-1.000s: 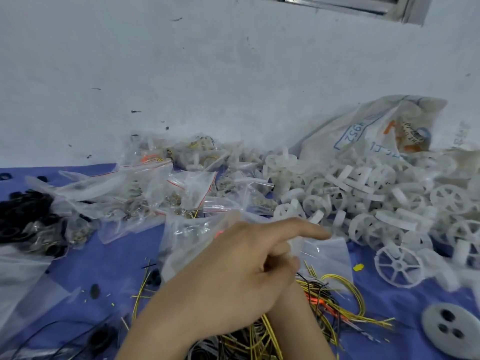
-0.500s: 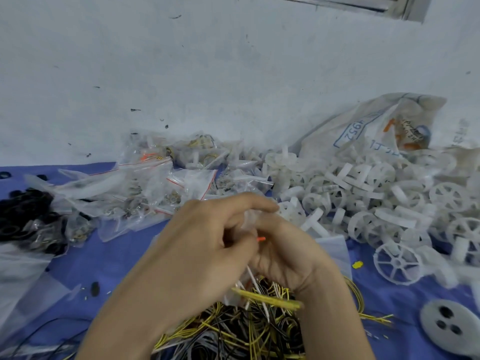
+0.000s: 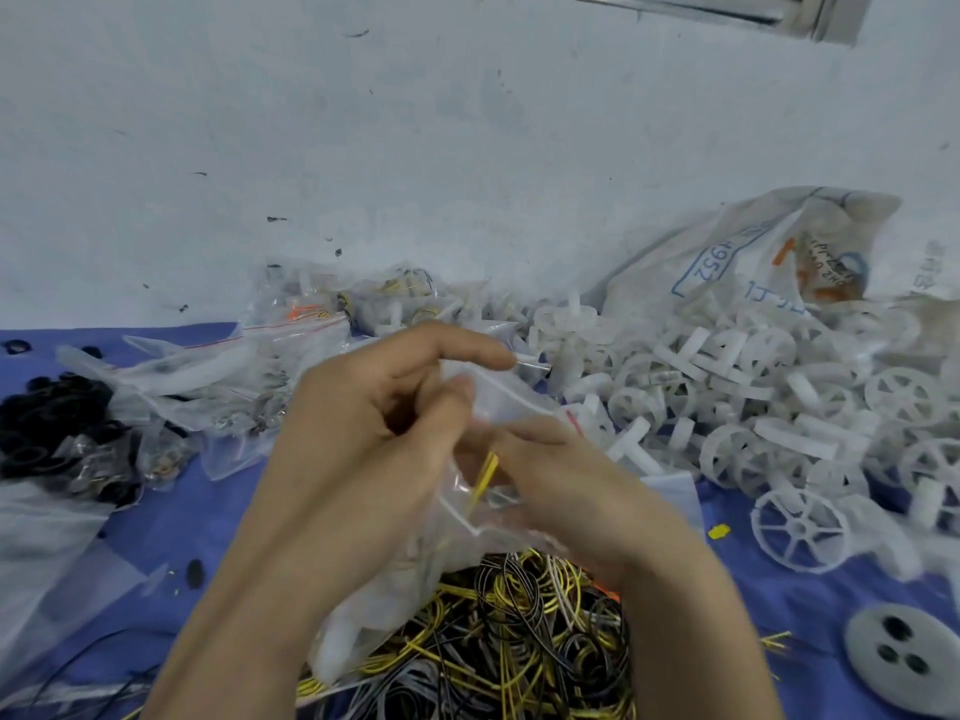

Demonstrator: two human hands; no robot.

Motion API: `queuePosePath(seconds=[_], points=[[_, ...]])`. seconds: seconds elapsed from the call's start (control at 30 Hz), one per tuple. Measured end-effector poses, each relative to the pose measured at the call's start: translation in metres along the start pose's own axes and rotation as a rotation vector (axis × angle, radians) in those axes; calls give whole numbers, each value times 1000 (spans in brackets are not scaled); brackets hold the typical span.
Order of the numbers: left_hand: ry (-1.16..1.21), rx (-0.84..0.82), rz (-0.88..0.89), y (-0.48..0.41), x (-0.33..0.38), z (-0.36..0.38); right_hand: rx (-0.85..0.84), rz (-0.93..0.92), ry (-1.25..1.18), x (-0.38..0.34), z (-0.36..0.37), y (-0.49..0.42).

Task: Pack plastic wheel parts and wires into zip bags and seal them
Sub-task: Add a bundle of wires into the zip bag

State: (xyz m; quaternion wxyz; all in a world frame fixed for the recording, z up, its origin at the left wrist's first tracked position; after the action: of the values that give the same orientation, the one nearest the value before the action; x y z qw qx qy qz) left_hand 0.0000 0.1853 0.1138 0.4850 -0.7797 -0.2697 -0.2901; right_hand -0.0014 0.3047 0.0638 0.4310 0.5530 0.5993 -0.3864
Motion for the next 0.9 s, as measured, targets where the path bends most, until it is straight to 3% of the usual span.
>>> queuePosePath(seconds=[0.2,0.33,0.4,0.6,0.73,0.9], points=[[-97,58,-55,4,-1,-15,298,-240,291,-21,-38,31],[-117,66,-86,4,-4,-17,303,-238,717,-18,-47,25],[-132,70,-71,4,-4,-17,271,-207,766,-12,-47,19],[-359,-217,-60,7,-6,-5,401,-182,423,6,-56,4],[-450,-205,-18,8,-6,-2,444,-171,217,9,-51,-2],[-473,-226,-11,10,-8,-5,340,-170,3,8,-34,-7]])
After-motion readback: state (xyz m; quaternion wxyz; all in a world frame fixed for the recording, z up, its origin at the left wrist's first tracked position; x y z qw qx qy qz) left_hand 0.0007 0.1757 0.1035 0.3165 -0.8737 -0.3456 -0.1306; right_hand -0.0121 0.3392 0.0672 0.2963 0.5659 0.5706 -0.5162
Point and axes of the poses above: each hand's wrist, its own y-axis away from the middle knuckle, its own z-axis out of the palm, x = y × z, the point moved 5 cm from there along -y, towards the middle knuckle, and after that the axes turned 4 degrees about -x, right-handed, at the moved point
